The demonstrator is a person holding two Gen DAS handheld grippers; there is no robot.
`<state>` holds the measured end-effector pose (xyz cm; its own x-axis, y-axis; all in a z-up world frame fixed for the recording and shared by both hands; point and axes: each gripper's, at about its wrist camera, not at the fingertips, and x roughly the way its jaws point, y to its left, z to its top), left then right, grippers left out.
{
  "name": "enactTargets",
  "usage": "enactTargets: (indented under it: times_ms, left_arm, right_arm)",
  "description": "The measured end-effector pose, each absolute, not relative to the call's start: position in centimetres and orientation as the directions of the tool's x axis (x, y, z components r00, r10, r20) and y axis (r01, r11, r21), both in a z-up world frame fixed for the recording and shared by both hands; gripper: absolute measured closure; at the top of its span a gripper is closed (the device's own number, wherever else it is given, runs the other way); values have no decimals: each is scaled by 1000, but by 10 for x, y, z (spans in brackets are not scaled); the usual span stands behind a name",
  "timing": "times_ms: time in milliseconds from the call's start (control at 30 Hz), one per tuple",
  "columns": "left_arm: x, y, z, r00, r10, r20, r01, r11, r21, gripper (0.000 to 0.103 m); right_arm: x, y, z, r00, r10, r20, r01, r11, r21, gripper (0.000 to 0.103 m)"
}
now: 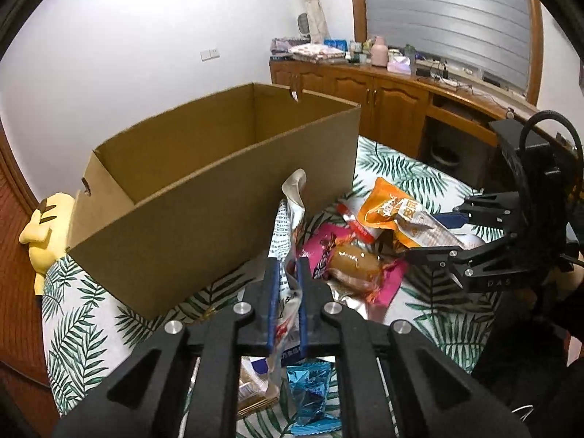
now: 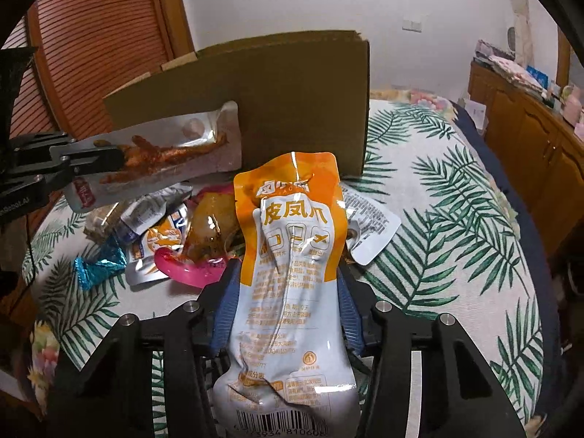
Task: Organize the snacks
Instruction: 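Carry both held packs over the box and open both tools to drop them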
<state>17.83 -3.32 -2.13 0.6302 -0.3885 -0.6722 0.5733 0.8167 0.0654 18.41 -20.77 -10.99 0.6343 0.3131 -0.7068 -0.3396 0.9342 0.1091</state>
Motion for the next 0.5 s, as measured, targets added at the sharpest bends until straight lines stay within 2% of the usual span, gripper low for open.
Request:
enactTargets:
  times_ms: [500]
  left_arm:
    - [164,-29,17,692,-447,-567,563,826,35,98]
  right_arm:
    - [175,-212,-76,690,325,-646,-341,934,106,52]
